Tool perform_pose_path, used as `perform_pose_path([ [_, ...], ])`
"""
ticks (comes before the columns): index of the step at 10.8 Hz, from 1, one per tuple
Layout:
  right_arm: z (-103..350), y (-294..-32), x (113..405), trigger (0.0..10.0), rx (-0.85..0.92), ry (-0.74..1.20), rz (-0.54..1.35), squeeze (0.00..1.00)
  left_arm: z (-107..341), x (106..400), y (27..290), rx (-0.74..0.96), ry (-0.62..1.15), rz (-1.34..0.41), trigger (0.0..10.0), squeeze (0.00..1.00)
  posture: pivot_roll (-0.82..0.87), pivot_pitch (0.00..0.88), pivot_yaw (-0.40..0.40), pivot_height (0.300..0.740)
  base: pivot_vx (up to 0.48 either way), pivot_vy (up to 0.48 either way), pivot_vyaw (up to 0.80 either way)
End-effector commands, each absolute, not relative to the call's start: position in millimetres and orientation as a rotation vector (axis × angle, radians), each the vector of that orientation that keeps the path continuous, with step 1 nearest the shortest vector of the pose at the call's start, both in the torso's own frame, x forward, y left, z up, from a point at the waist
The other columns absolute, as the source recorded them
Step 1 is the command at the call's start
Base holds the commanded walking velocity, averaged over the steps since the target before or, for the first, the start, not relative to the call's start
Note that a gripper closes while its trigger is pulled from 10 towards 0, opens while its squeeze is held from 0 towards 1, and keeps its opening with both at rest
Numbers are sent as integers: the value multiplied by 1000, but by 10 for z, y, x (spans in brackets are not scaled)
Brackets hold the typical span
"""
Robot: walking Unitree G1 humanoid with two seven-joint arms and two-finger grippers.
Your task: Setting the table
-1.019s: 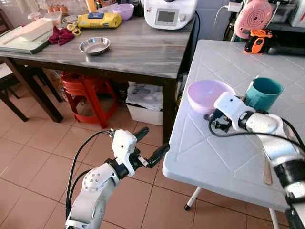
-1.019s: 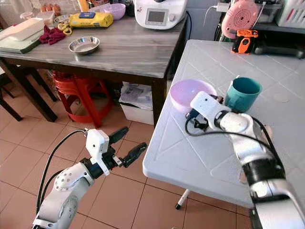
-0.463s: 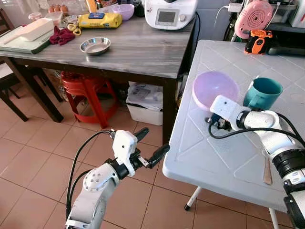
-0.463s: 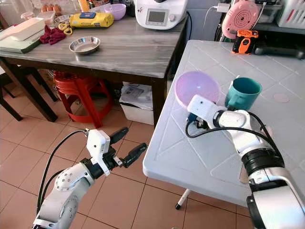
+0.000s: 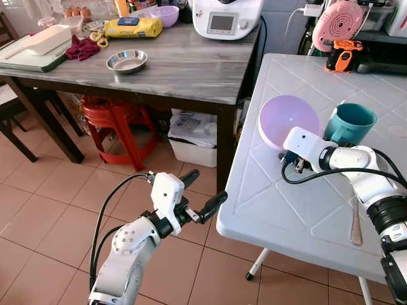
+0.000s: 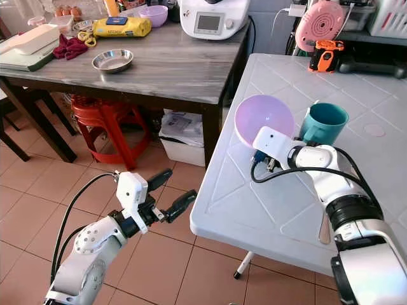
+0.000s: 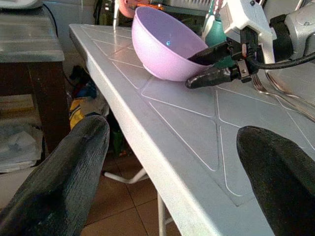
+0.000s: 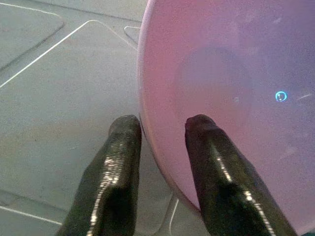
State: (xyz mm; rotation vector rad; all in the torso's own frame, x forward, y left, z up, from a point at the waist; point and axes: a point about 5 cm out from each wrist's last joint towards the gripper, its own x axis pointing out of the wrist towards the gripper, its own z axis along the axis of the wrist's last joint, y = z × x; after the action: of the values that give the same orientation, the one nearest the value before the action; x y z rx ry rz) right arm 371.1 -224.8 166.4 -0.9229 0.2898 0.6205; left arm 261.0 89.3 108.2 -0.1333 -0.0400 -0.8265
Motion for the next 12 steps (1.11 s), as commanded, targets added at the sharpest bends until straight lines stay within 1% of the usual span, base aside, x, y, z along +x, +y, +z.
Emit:
perform_pose_path([
  [1, 1738, -2262, 3737, 0, -952, 272, 612, 0, 1045, 2614, 902, -115, -18, -820, 10000, 0, -171, 104, 64, 740, 0, 0, 0],
  [6, 1749, -2238, 3747, 0, -992, 253, 623, 0, 1034, 2621, 899, -113, -16, -815, 10000, 0, -170, 100, 66, 740, 0, 0, 0],
  [10, 1787, -2167, 3762, 0, -1010, 197, 626, 0, 1029, 2627, 900, -109, -15, -812, 10000, 0, -167, 95, 67, 740, 0, 0, 0],
  [11, 1832, -2125, 3768, 0, -1006, 163, 630, 0, 1027, 2629, 906, -108, -14, -810, 10000, 0, -166, 92, 67, 740, 0, 0, 0],
  [12, 1937, -2009, 3769, 0, -963, 81, 643, 0, 1026, 2633, 914, -104, -14, -803, 10000, 0, -165, 91, 67, 740, 0, 0, 0],
])
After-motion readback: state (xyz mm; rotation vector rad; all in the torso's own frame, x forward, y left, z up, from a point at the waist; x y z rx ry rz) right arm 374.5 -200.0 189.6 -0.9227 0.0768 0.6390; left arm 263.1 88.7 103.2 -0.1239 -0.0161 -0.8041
